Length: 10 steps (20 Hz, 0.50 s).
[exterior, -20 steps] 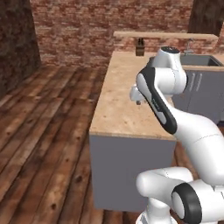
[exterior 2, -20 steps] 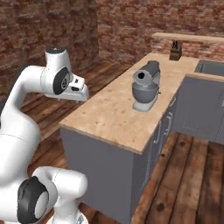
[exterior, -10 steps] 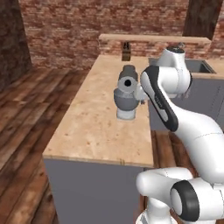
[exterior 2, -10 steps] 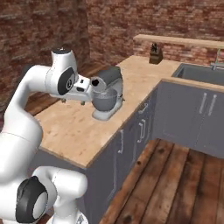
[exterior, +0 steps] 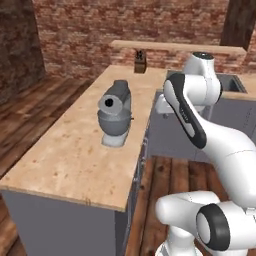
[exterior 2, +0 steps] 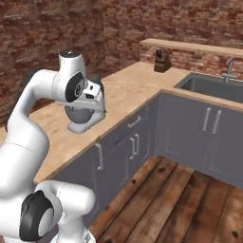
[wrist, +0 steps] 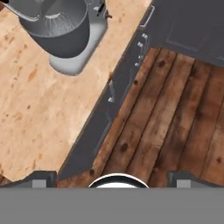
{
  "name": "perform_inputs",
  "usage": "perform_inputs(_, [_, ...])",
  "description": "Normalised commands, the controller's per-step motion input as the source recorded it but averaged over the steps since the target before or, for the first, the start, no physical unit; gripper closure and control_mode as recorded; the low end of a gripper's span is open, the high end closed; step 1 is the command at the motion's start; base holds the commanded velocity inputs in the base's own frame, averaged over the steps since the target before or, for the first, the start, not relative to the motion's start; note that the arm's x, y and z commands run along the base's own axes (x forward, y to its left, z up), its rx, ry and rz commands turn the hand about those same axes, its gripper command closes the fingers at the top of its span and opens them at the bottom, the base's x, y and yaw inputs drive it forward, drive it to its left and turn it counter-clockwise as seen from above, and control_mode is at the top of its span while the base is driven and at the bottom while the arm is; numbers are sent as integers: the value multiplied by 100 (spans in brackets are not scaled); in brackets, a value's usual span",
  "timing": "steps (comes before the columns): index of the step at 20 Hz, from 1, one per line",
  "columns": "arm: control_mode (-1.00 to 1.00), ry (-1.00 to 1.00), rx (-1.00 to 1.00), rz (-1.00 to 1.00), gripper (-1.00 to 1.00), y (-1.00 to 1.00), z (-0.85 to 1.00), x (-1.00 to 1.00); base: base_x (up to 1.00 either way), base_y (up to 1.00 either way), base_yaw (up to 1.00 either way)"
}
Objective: Navigate to the stand mixer.
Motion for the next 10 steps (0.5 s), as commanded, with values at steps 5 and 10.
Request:
perform_inputs(5, [100,0,0,0,-100,0,0,0,44,-95,42])
perform_inputs(10, [100,0,0,0,-100,0,0,0,28,-76,58])
